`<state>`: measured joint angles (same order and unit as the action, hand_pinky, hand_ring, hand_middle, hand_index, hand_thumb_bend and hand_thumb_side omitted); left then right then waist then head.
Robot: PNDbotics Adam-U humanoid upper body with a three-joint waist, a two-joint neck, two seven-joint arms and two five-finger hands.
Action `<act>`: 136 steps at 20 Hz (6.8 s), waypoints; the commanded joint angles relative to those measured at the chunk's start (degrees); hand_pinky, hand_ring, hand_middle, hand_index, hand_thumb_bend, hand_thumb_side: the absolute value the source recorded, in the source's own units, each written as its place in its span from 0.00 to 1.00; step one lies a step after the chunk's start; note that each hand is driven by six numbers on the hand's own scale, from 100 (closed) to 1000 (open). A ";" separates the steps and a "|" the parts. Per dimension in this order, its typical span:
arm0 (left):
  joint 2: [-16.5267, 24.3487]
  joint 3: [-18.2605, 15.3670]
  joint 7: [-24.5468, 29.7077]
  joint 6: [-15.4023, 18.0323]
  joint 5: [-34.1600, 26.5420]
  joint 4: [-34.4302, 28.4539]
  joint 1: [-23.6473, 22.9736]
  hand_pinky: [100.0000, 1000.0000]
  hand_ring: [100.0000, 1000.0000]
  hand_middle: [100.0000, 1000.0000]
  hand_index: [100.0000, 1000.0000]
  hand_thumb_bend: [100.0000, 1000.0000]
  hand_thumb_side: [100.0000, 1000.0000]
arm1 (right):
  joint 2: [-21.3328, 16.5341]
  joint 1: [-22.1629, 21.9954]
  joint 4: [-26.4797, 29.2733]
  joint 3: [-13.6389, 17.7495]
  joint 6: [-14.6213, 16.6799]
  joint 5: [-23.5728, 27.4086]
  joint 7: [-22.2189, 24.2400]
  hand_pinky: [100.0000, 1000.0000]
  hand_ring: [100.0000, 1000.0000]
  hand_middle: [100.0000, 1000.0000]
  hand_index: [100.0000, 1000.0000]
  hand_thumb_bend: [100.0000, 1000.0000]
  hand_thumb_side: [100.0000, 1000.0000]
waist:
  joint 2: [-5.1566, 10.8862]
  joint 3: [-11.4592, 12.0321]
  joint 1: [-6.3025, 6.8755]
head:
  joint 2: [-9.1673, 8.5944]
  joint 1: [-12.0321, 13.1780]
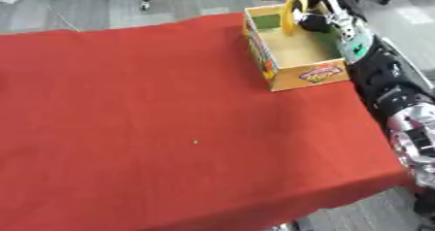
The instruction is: Pick up the objects with one hand, pass them to the other hand, and then place them into the box on the other side of the table.
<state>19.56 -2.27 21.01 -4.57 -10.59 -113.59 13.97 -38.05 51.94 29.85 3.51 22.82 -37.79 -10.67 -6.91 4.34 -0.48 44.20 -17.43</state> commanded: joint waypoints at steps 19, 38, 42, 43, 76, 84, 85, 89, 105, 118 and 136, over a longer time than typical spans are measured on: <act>-0.11 -0.92 0.06 -1.22 0.73 -1.01 -0.58 0.83 0.71 0.66 0.76 0.62 0.56 | -2.22 -0.39 2.56 -0.31 2.58 -9.01 7.58 0.85 0.75 0.68 1.00 0.00 0.11 | 0.18 0.00 -0.72 | -0.08 -0.49; -0.35 -0.83 0.88 -1.63 0.79 -1.01 -1.03 0.84 0.71 0.66 0.77 0.62 0.56 | -2.70 -0.49 6.92 0.23 4.14 -4.64 12.02 0.86 0.73 0.66 1.00 0.00 0.28 | 0.21 -0.26 -0.79 | -0.08 -1.14; -0.33 -0.83 0.91 -1.63 0.80 -1.01 -1.14 0.84 0.71 0.66 0.76 0.62 0.56 | -2.68 -0.45 7.26 0.03 4.25 -3.36 12.89 0.87 0.74 0.68 1.00 0.00 0.23 | 0.19 -0.21 -0.82 | -0.08 -1.29; -0.34 -0.84 0.91 -1.64 0.80 -1.01 -1.15 0.84 0.71 0.66 0.76 0.62 0.56 | -2.71 -0.52 7.21 -0.16 4.40 -3.43 13.49 0.87 0.77 0.71 1.00 0.00 0.11 | 0.19 -0.19 -0.85 | -0.08 -1.32; -0.46 -0.87 1.33 -1.60 0.70 -1.01 -1.73 0.84 0.71 0.66 0.77 0.62 0.56 | -3.16 -0.99 7.23 -0.16 4.26 -19.56 11.96 0.76 0.57 0.42 0.14 0.00 0.17 | 0.32 -0.17 -1.30 | -0.08 -1.81; -0.49 -0.88 1.34 -1.60 0.73 -1.01 -1.80 0.84 0.71 0.66 0.77 0.62 0.56 | -3.14 -0.95 7.09 0.08 5.15 -16.04 14.41 0.84 0.59 0.45 0.19 0.00 0.32 | 0.29 -0.22 -1.26 | -0.08 -1.81; -0.50 -0.87 1.34 -1.60 0.73 -1.01 -1.80 0.84 0.71 0.66 0.77 0.62 0.56 | -3.16 -0.95 7.21 0.07 5.19 -14.90 15.01 0.84 0.59 0.45 0.19 0.00 0.33 | 0.29 -0.23 -1.26 | -0.08 -1.80; -0.46 -0.89 1.31 -1.56 0.76 -1.01 -1.78 0.84 0.71 0.66 0.76 0.62 0.56 | -3.30 -1.00 7.76 -0.04 4.84 -11.64 16.58 0.85 0.60 0.46 0.22 0.00 0.38 | 0.23 -0.29 -1.20 | -0.08 -1.80; -0.47 -0.79 2.09 -1.69 0.65 -1.01 -1.97 0.85 0.72 0.67 0.77 0.60 0.58 | -3.88 -1.07 9.72 -0.67 5.12 -9.80 17.37 0.89 0.79 0.73 0.98 0.00 0.26 | 0.20 -0.52 -1.19 | -0.08 -2.24; -0.52 -0.77 2.22 -1.68 0.52 -1.01 -2.12 0.85 0.72 0.67 0.77 0.60 0.58 | -3.90 -1.10 10.26 -0.75 6.57 -20.18 22.62 0.91 0.88 0.90 1.00 0.00 0.24 | 0.32 -0.41 -1.33 | -0.08 -2.54; -0.61 -0.76 2.32 -1.80 0.49 -1.01 -2.35 0.85 0.72 0.67 0.77 0.59 0.58 | -3.70 -1.06 8.84 -0.20 2.57 -5.34 23.27 0.93 0.85 0.83 0.78 0.00 1.00 | 0.35 -0.41 -1.48 | -0.08 -2.81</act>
<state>18.70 -2.31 23.25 -6.44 -10.10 -113.59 11.20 -39.66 49.85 38.25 3.04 26.31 -44.59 12.26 -6.91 3.92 -1.09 44.21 -20.06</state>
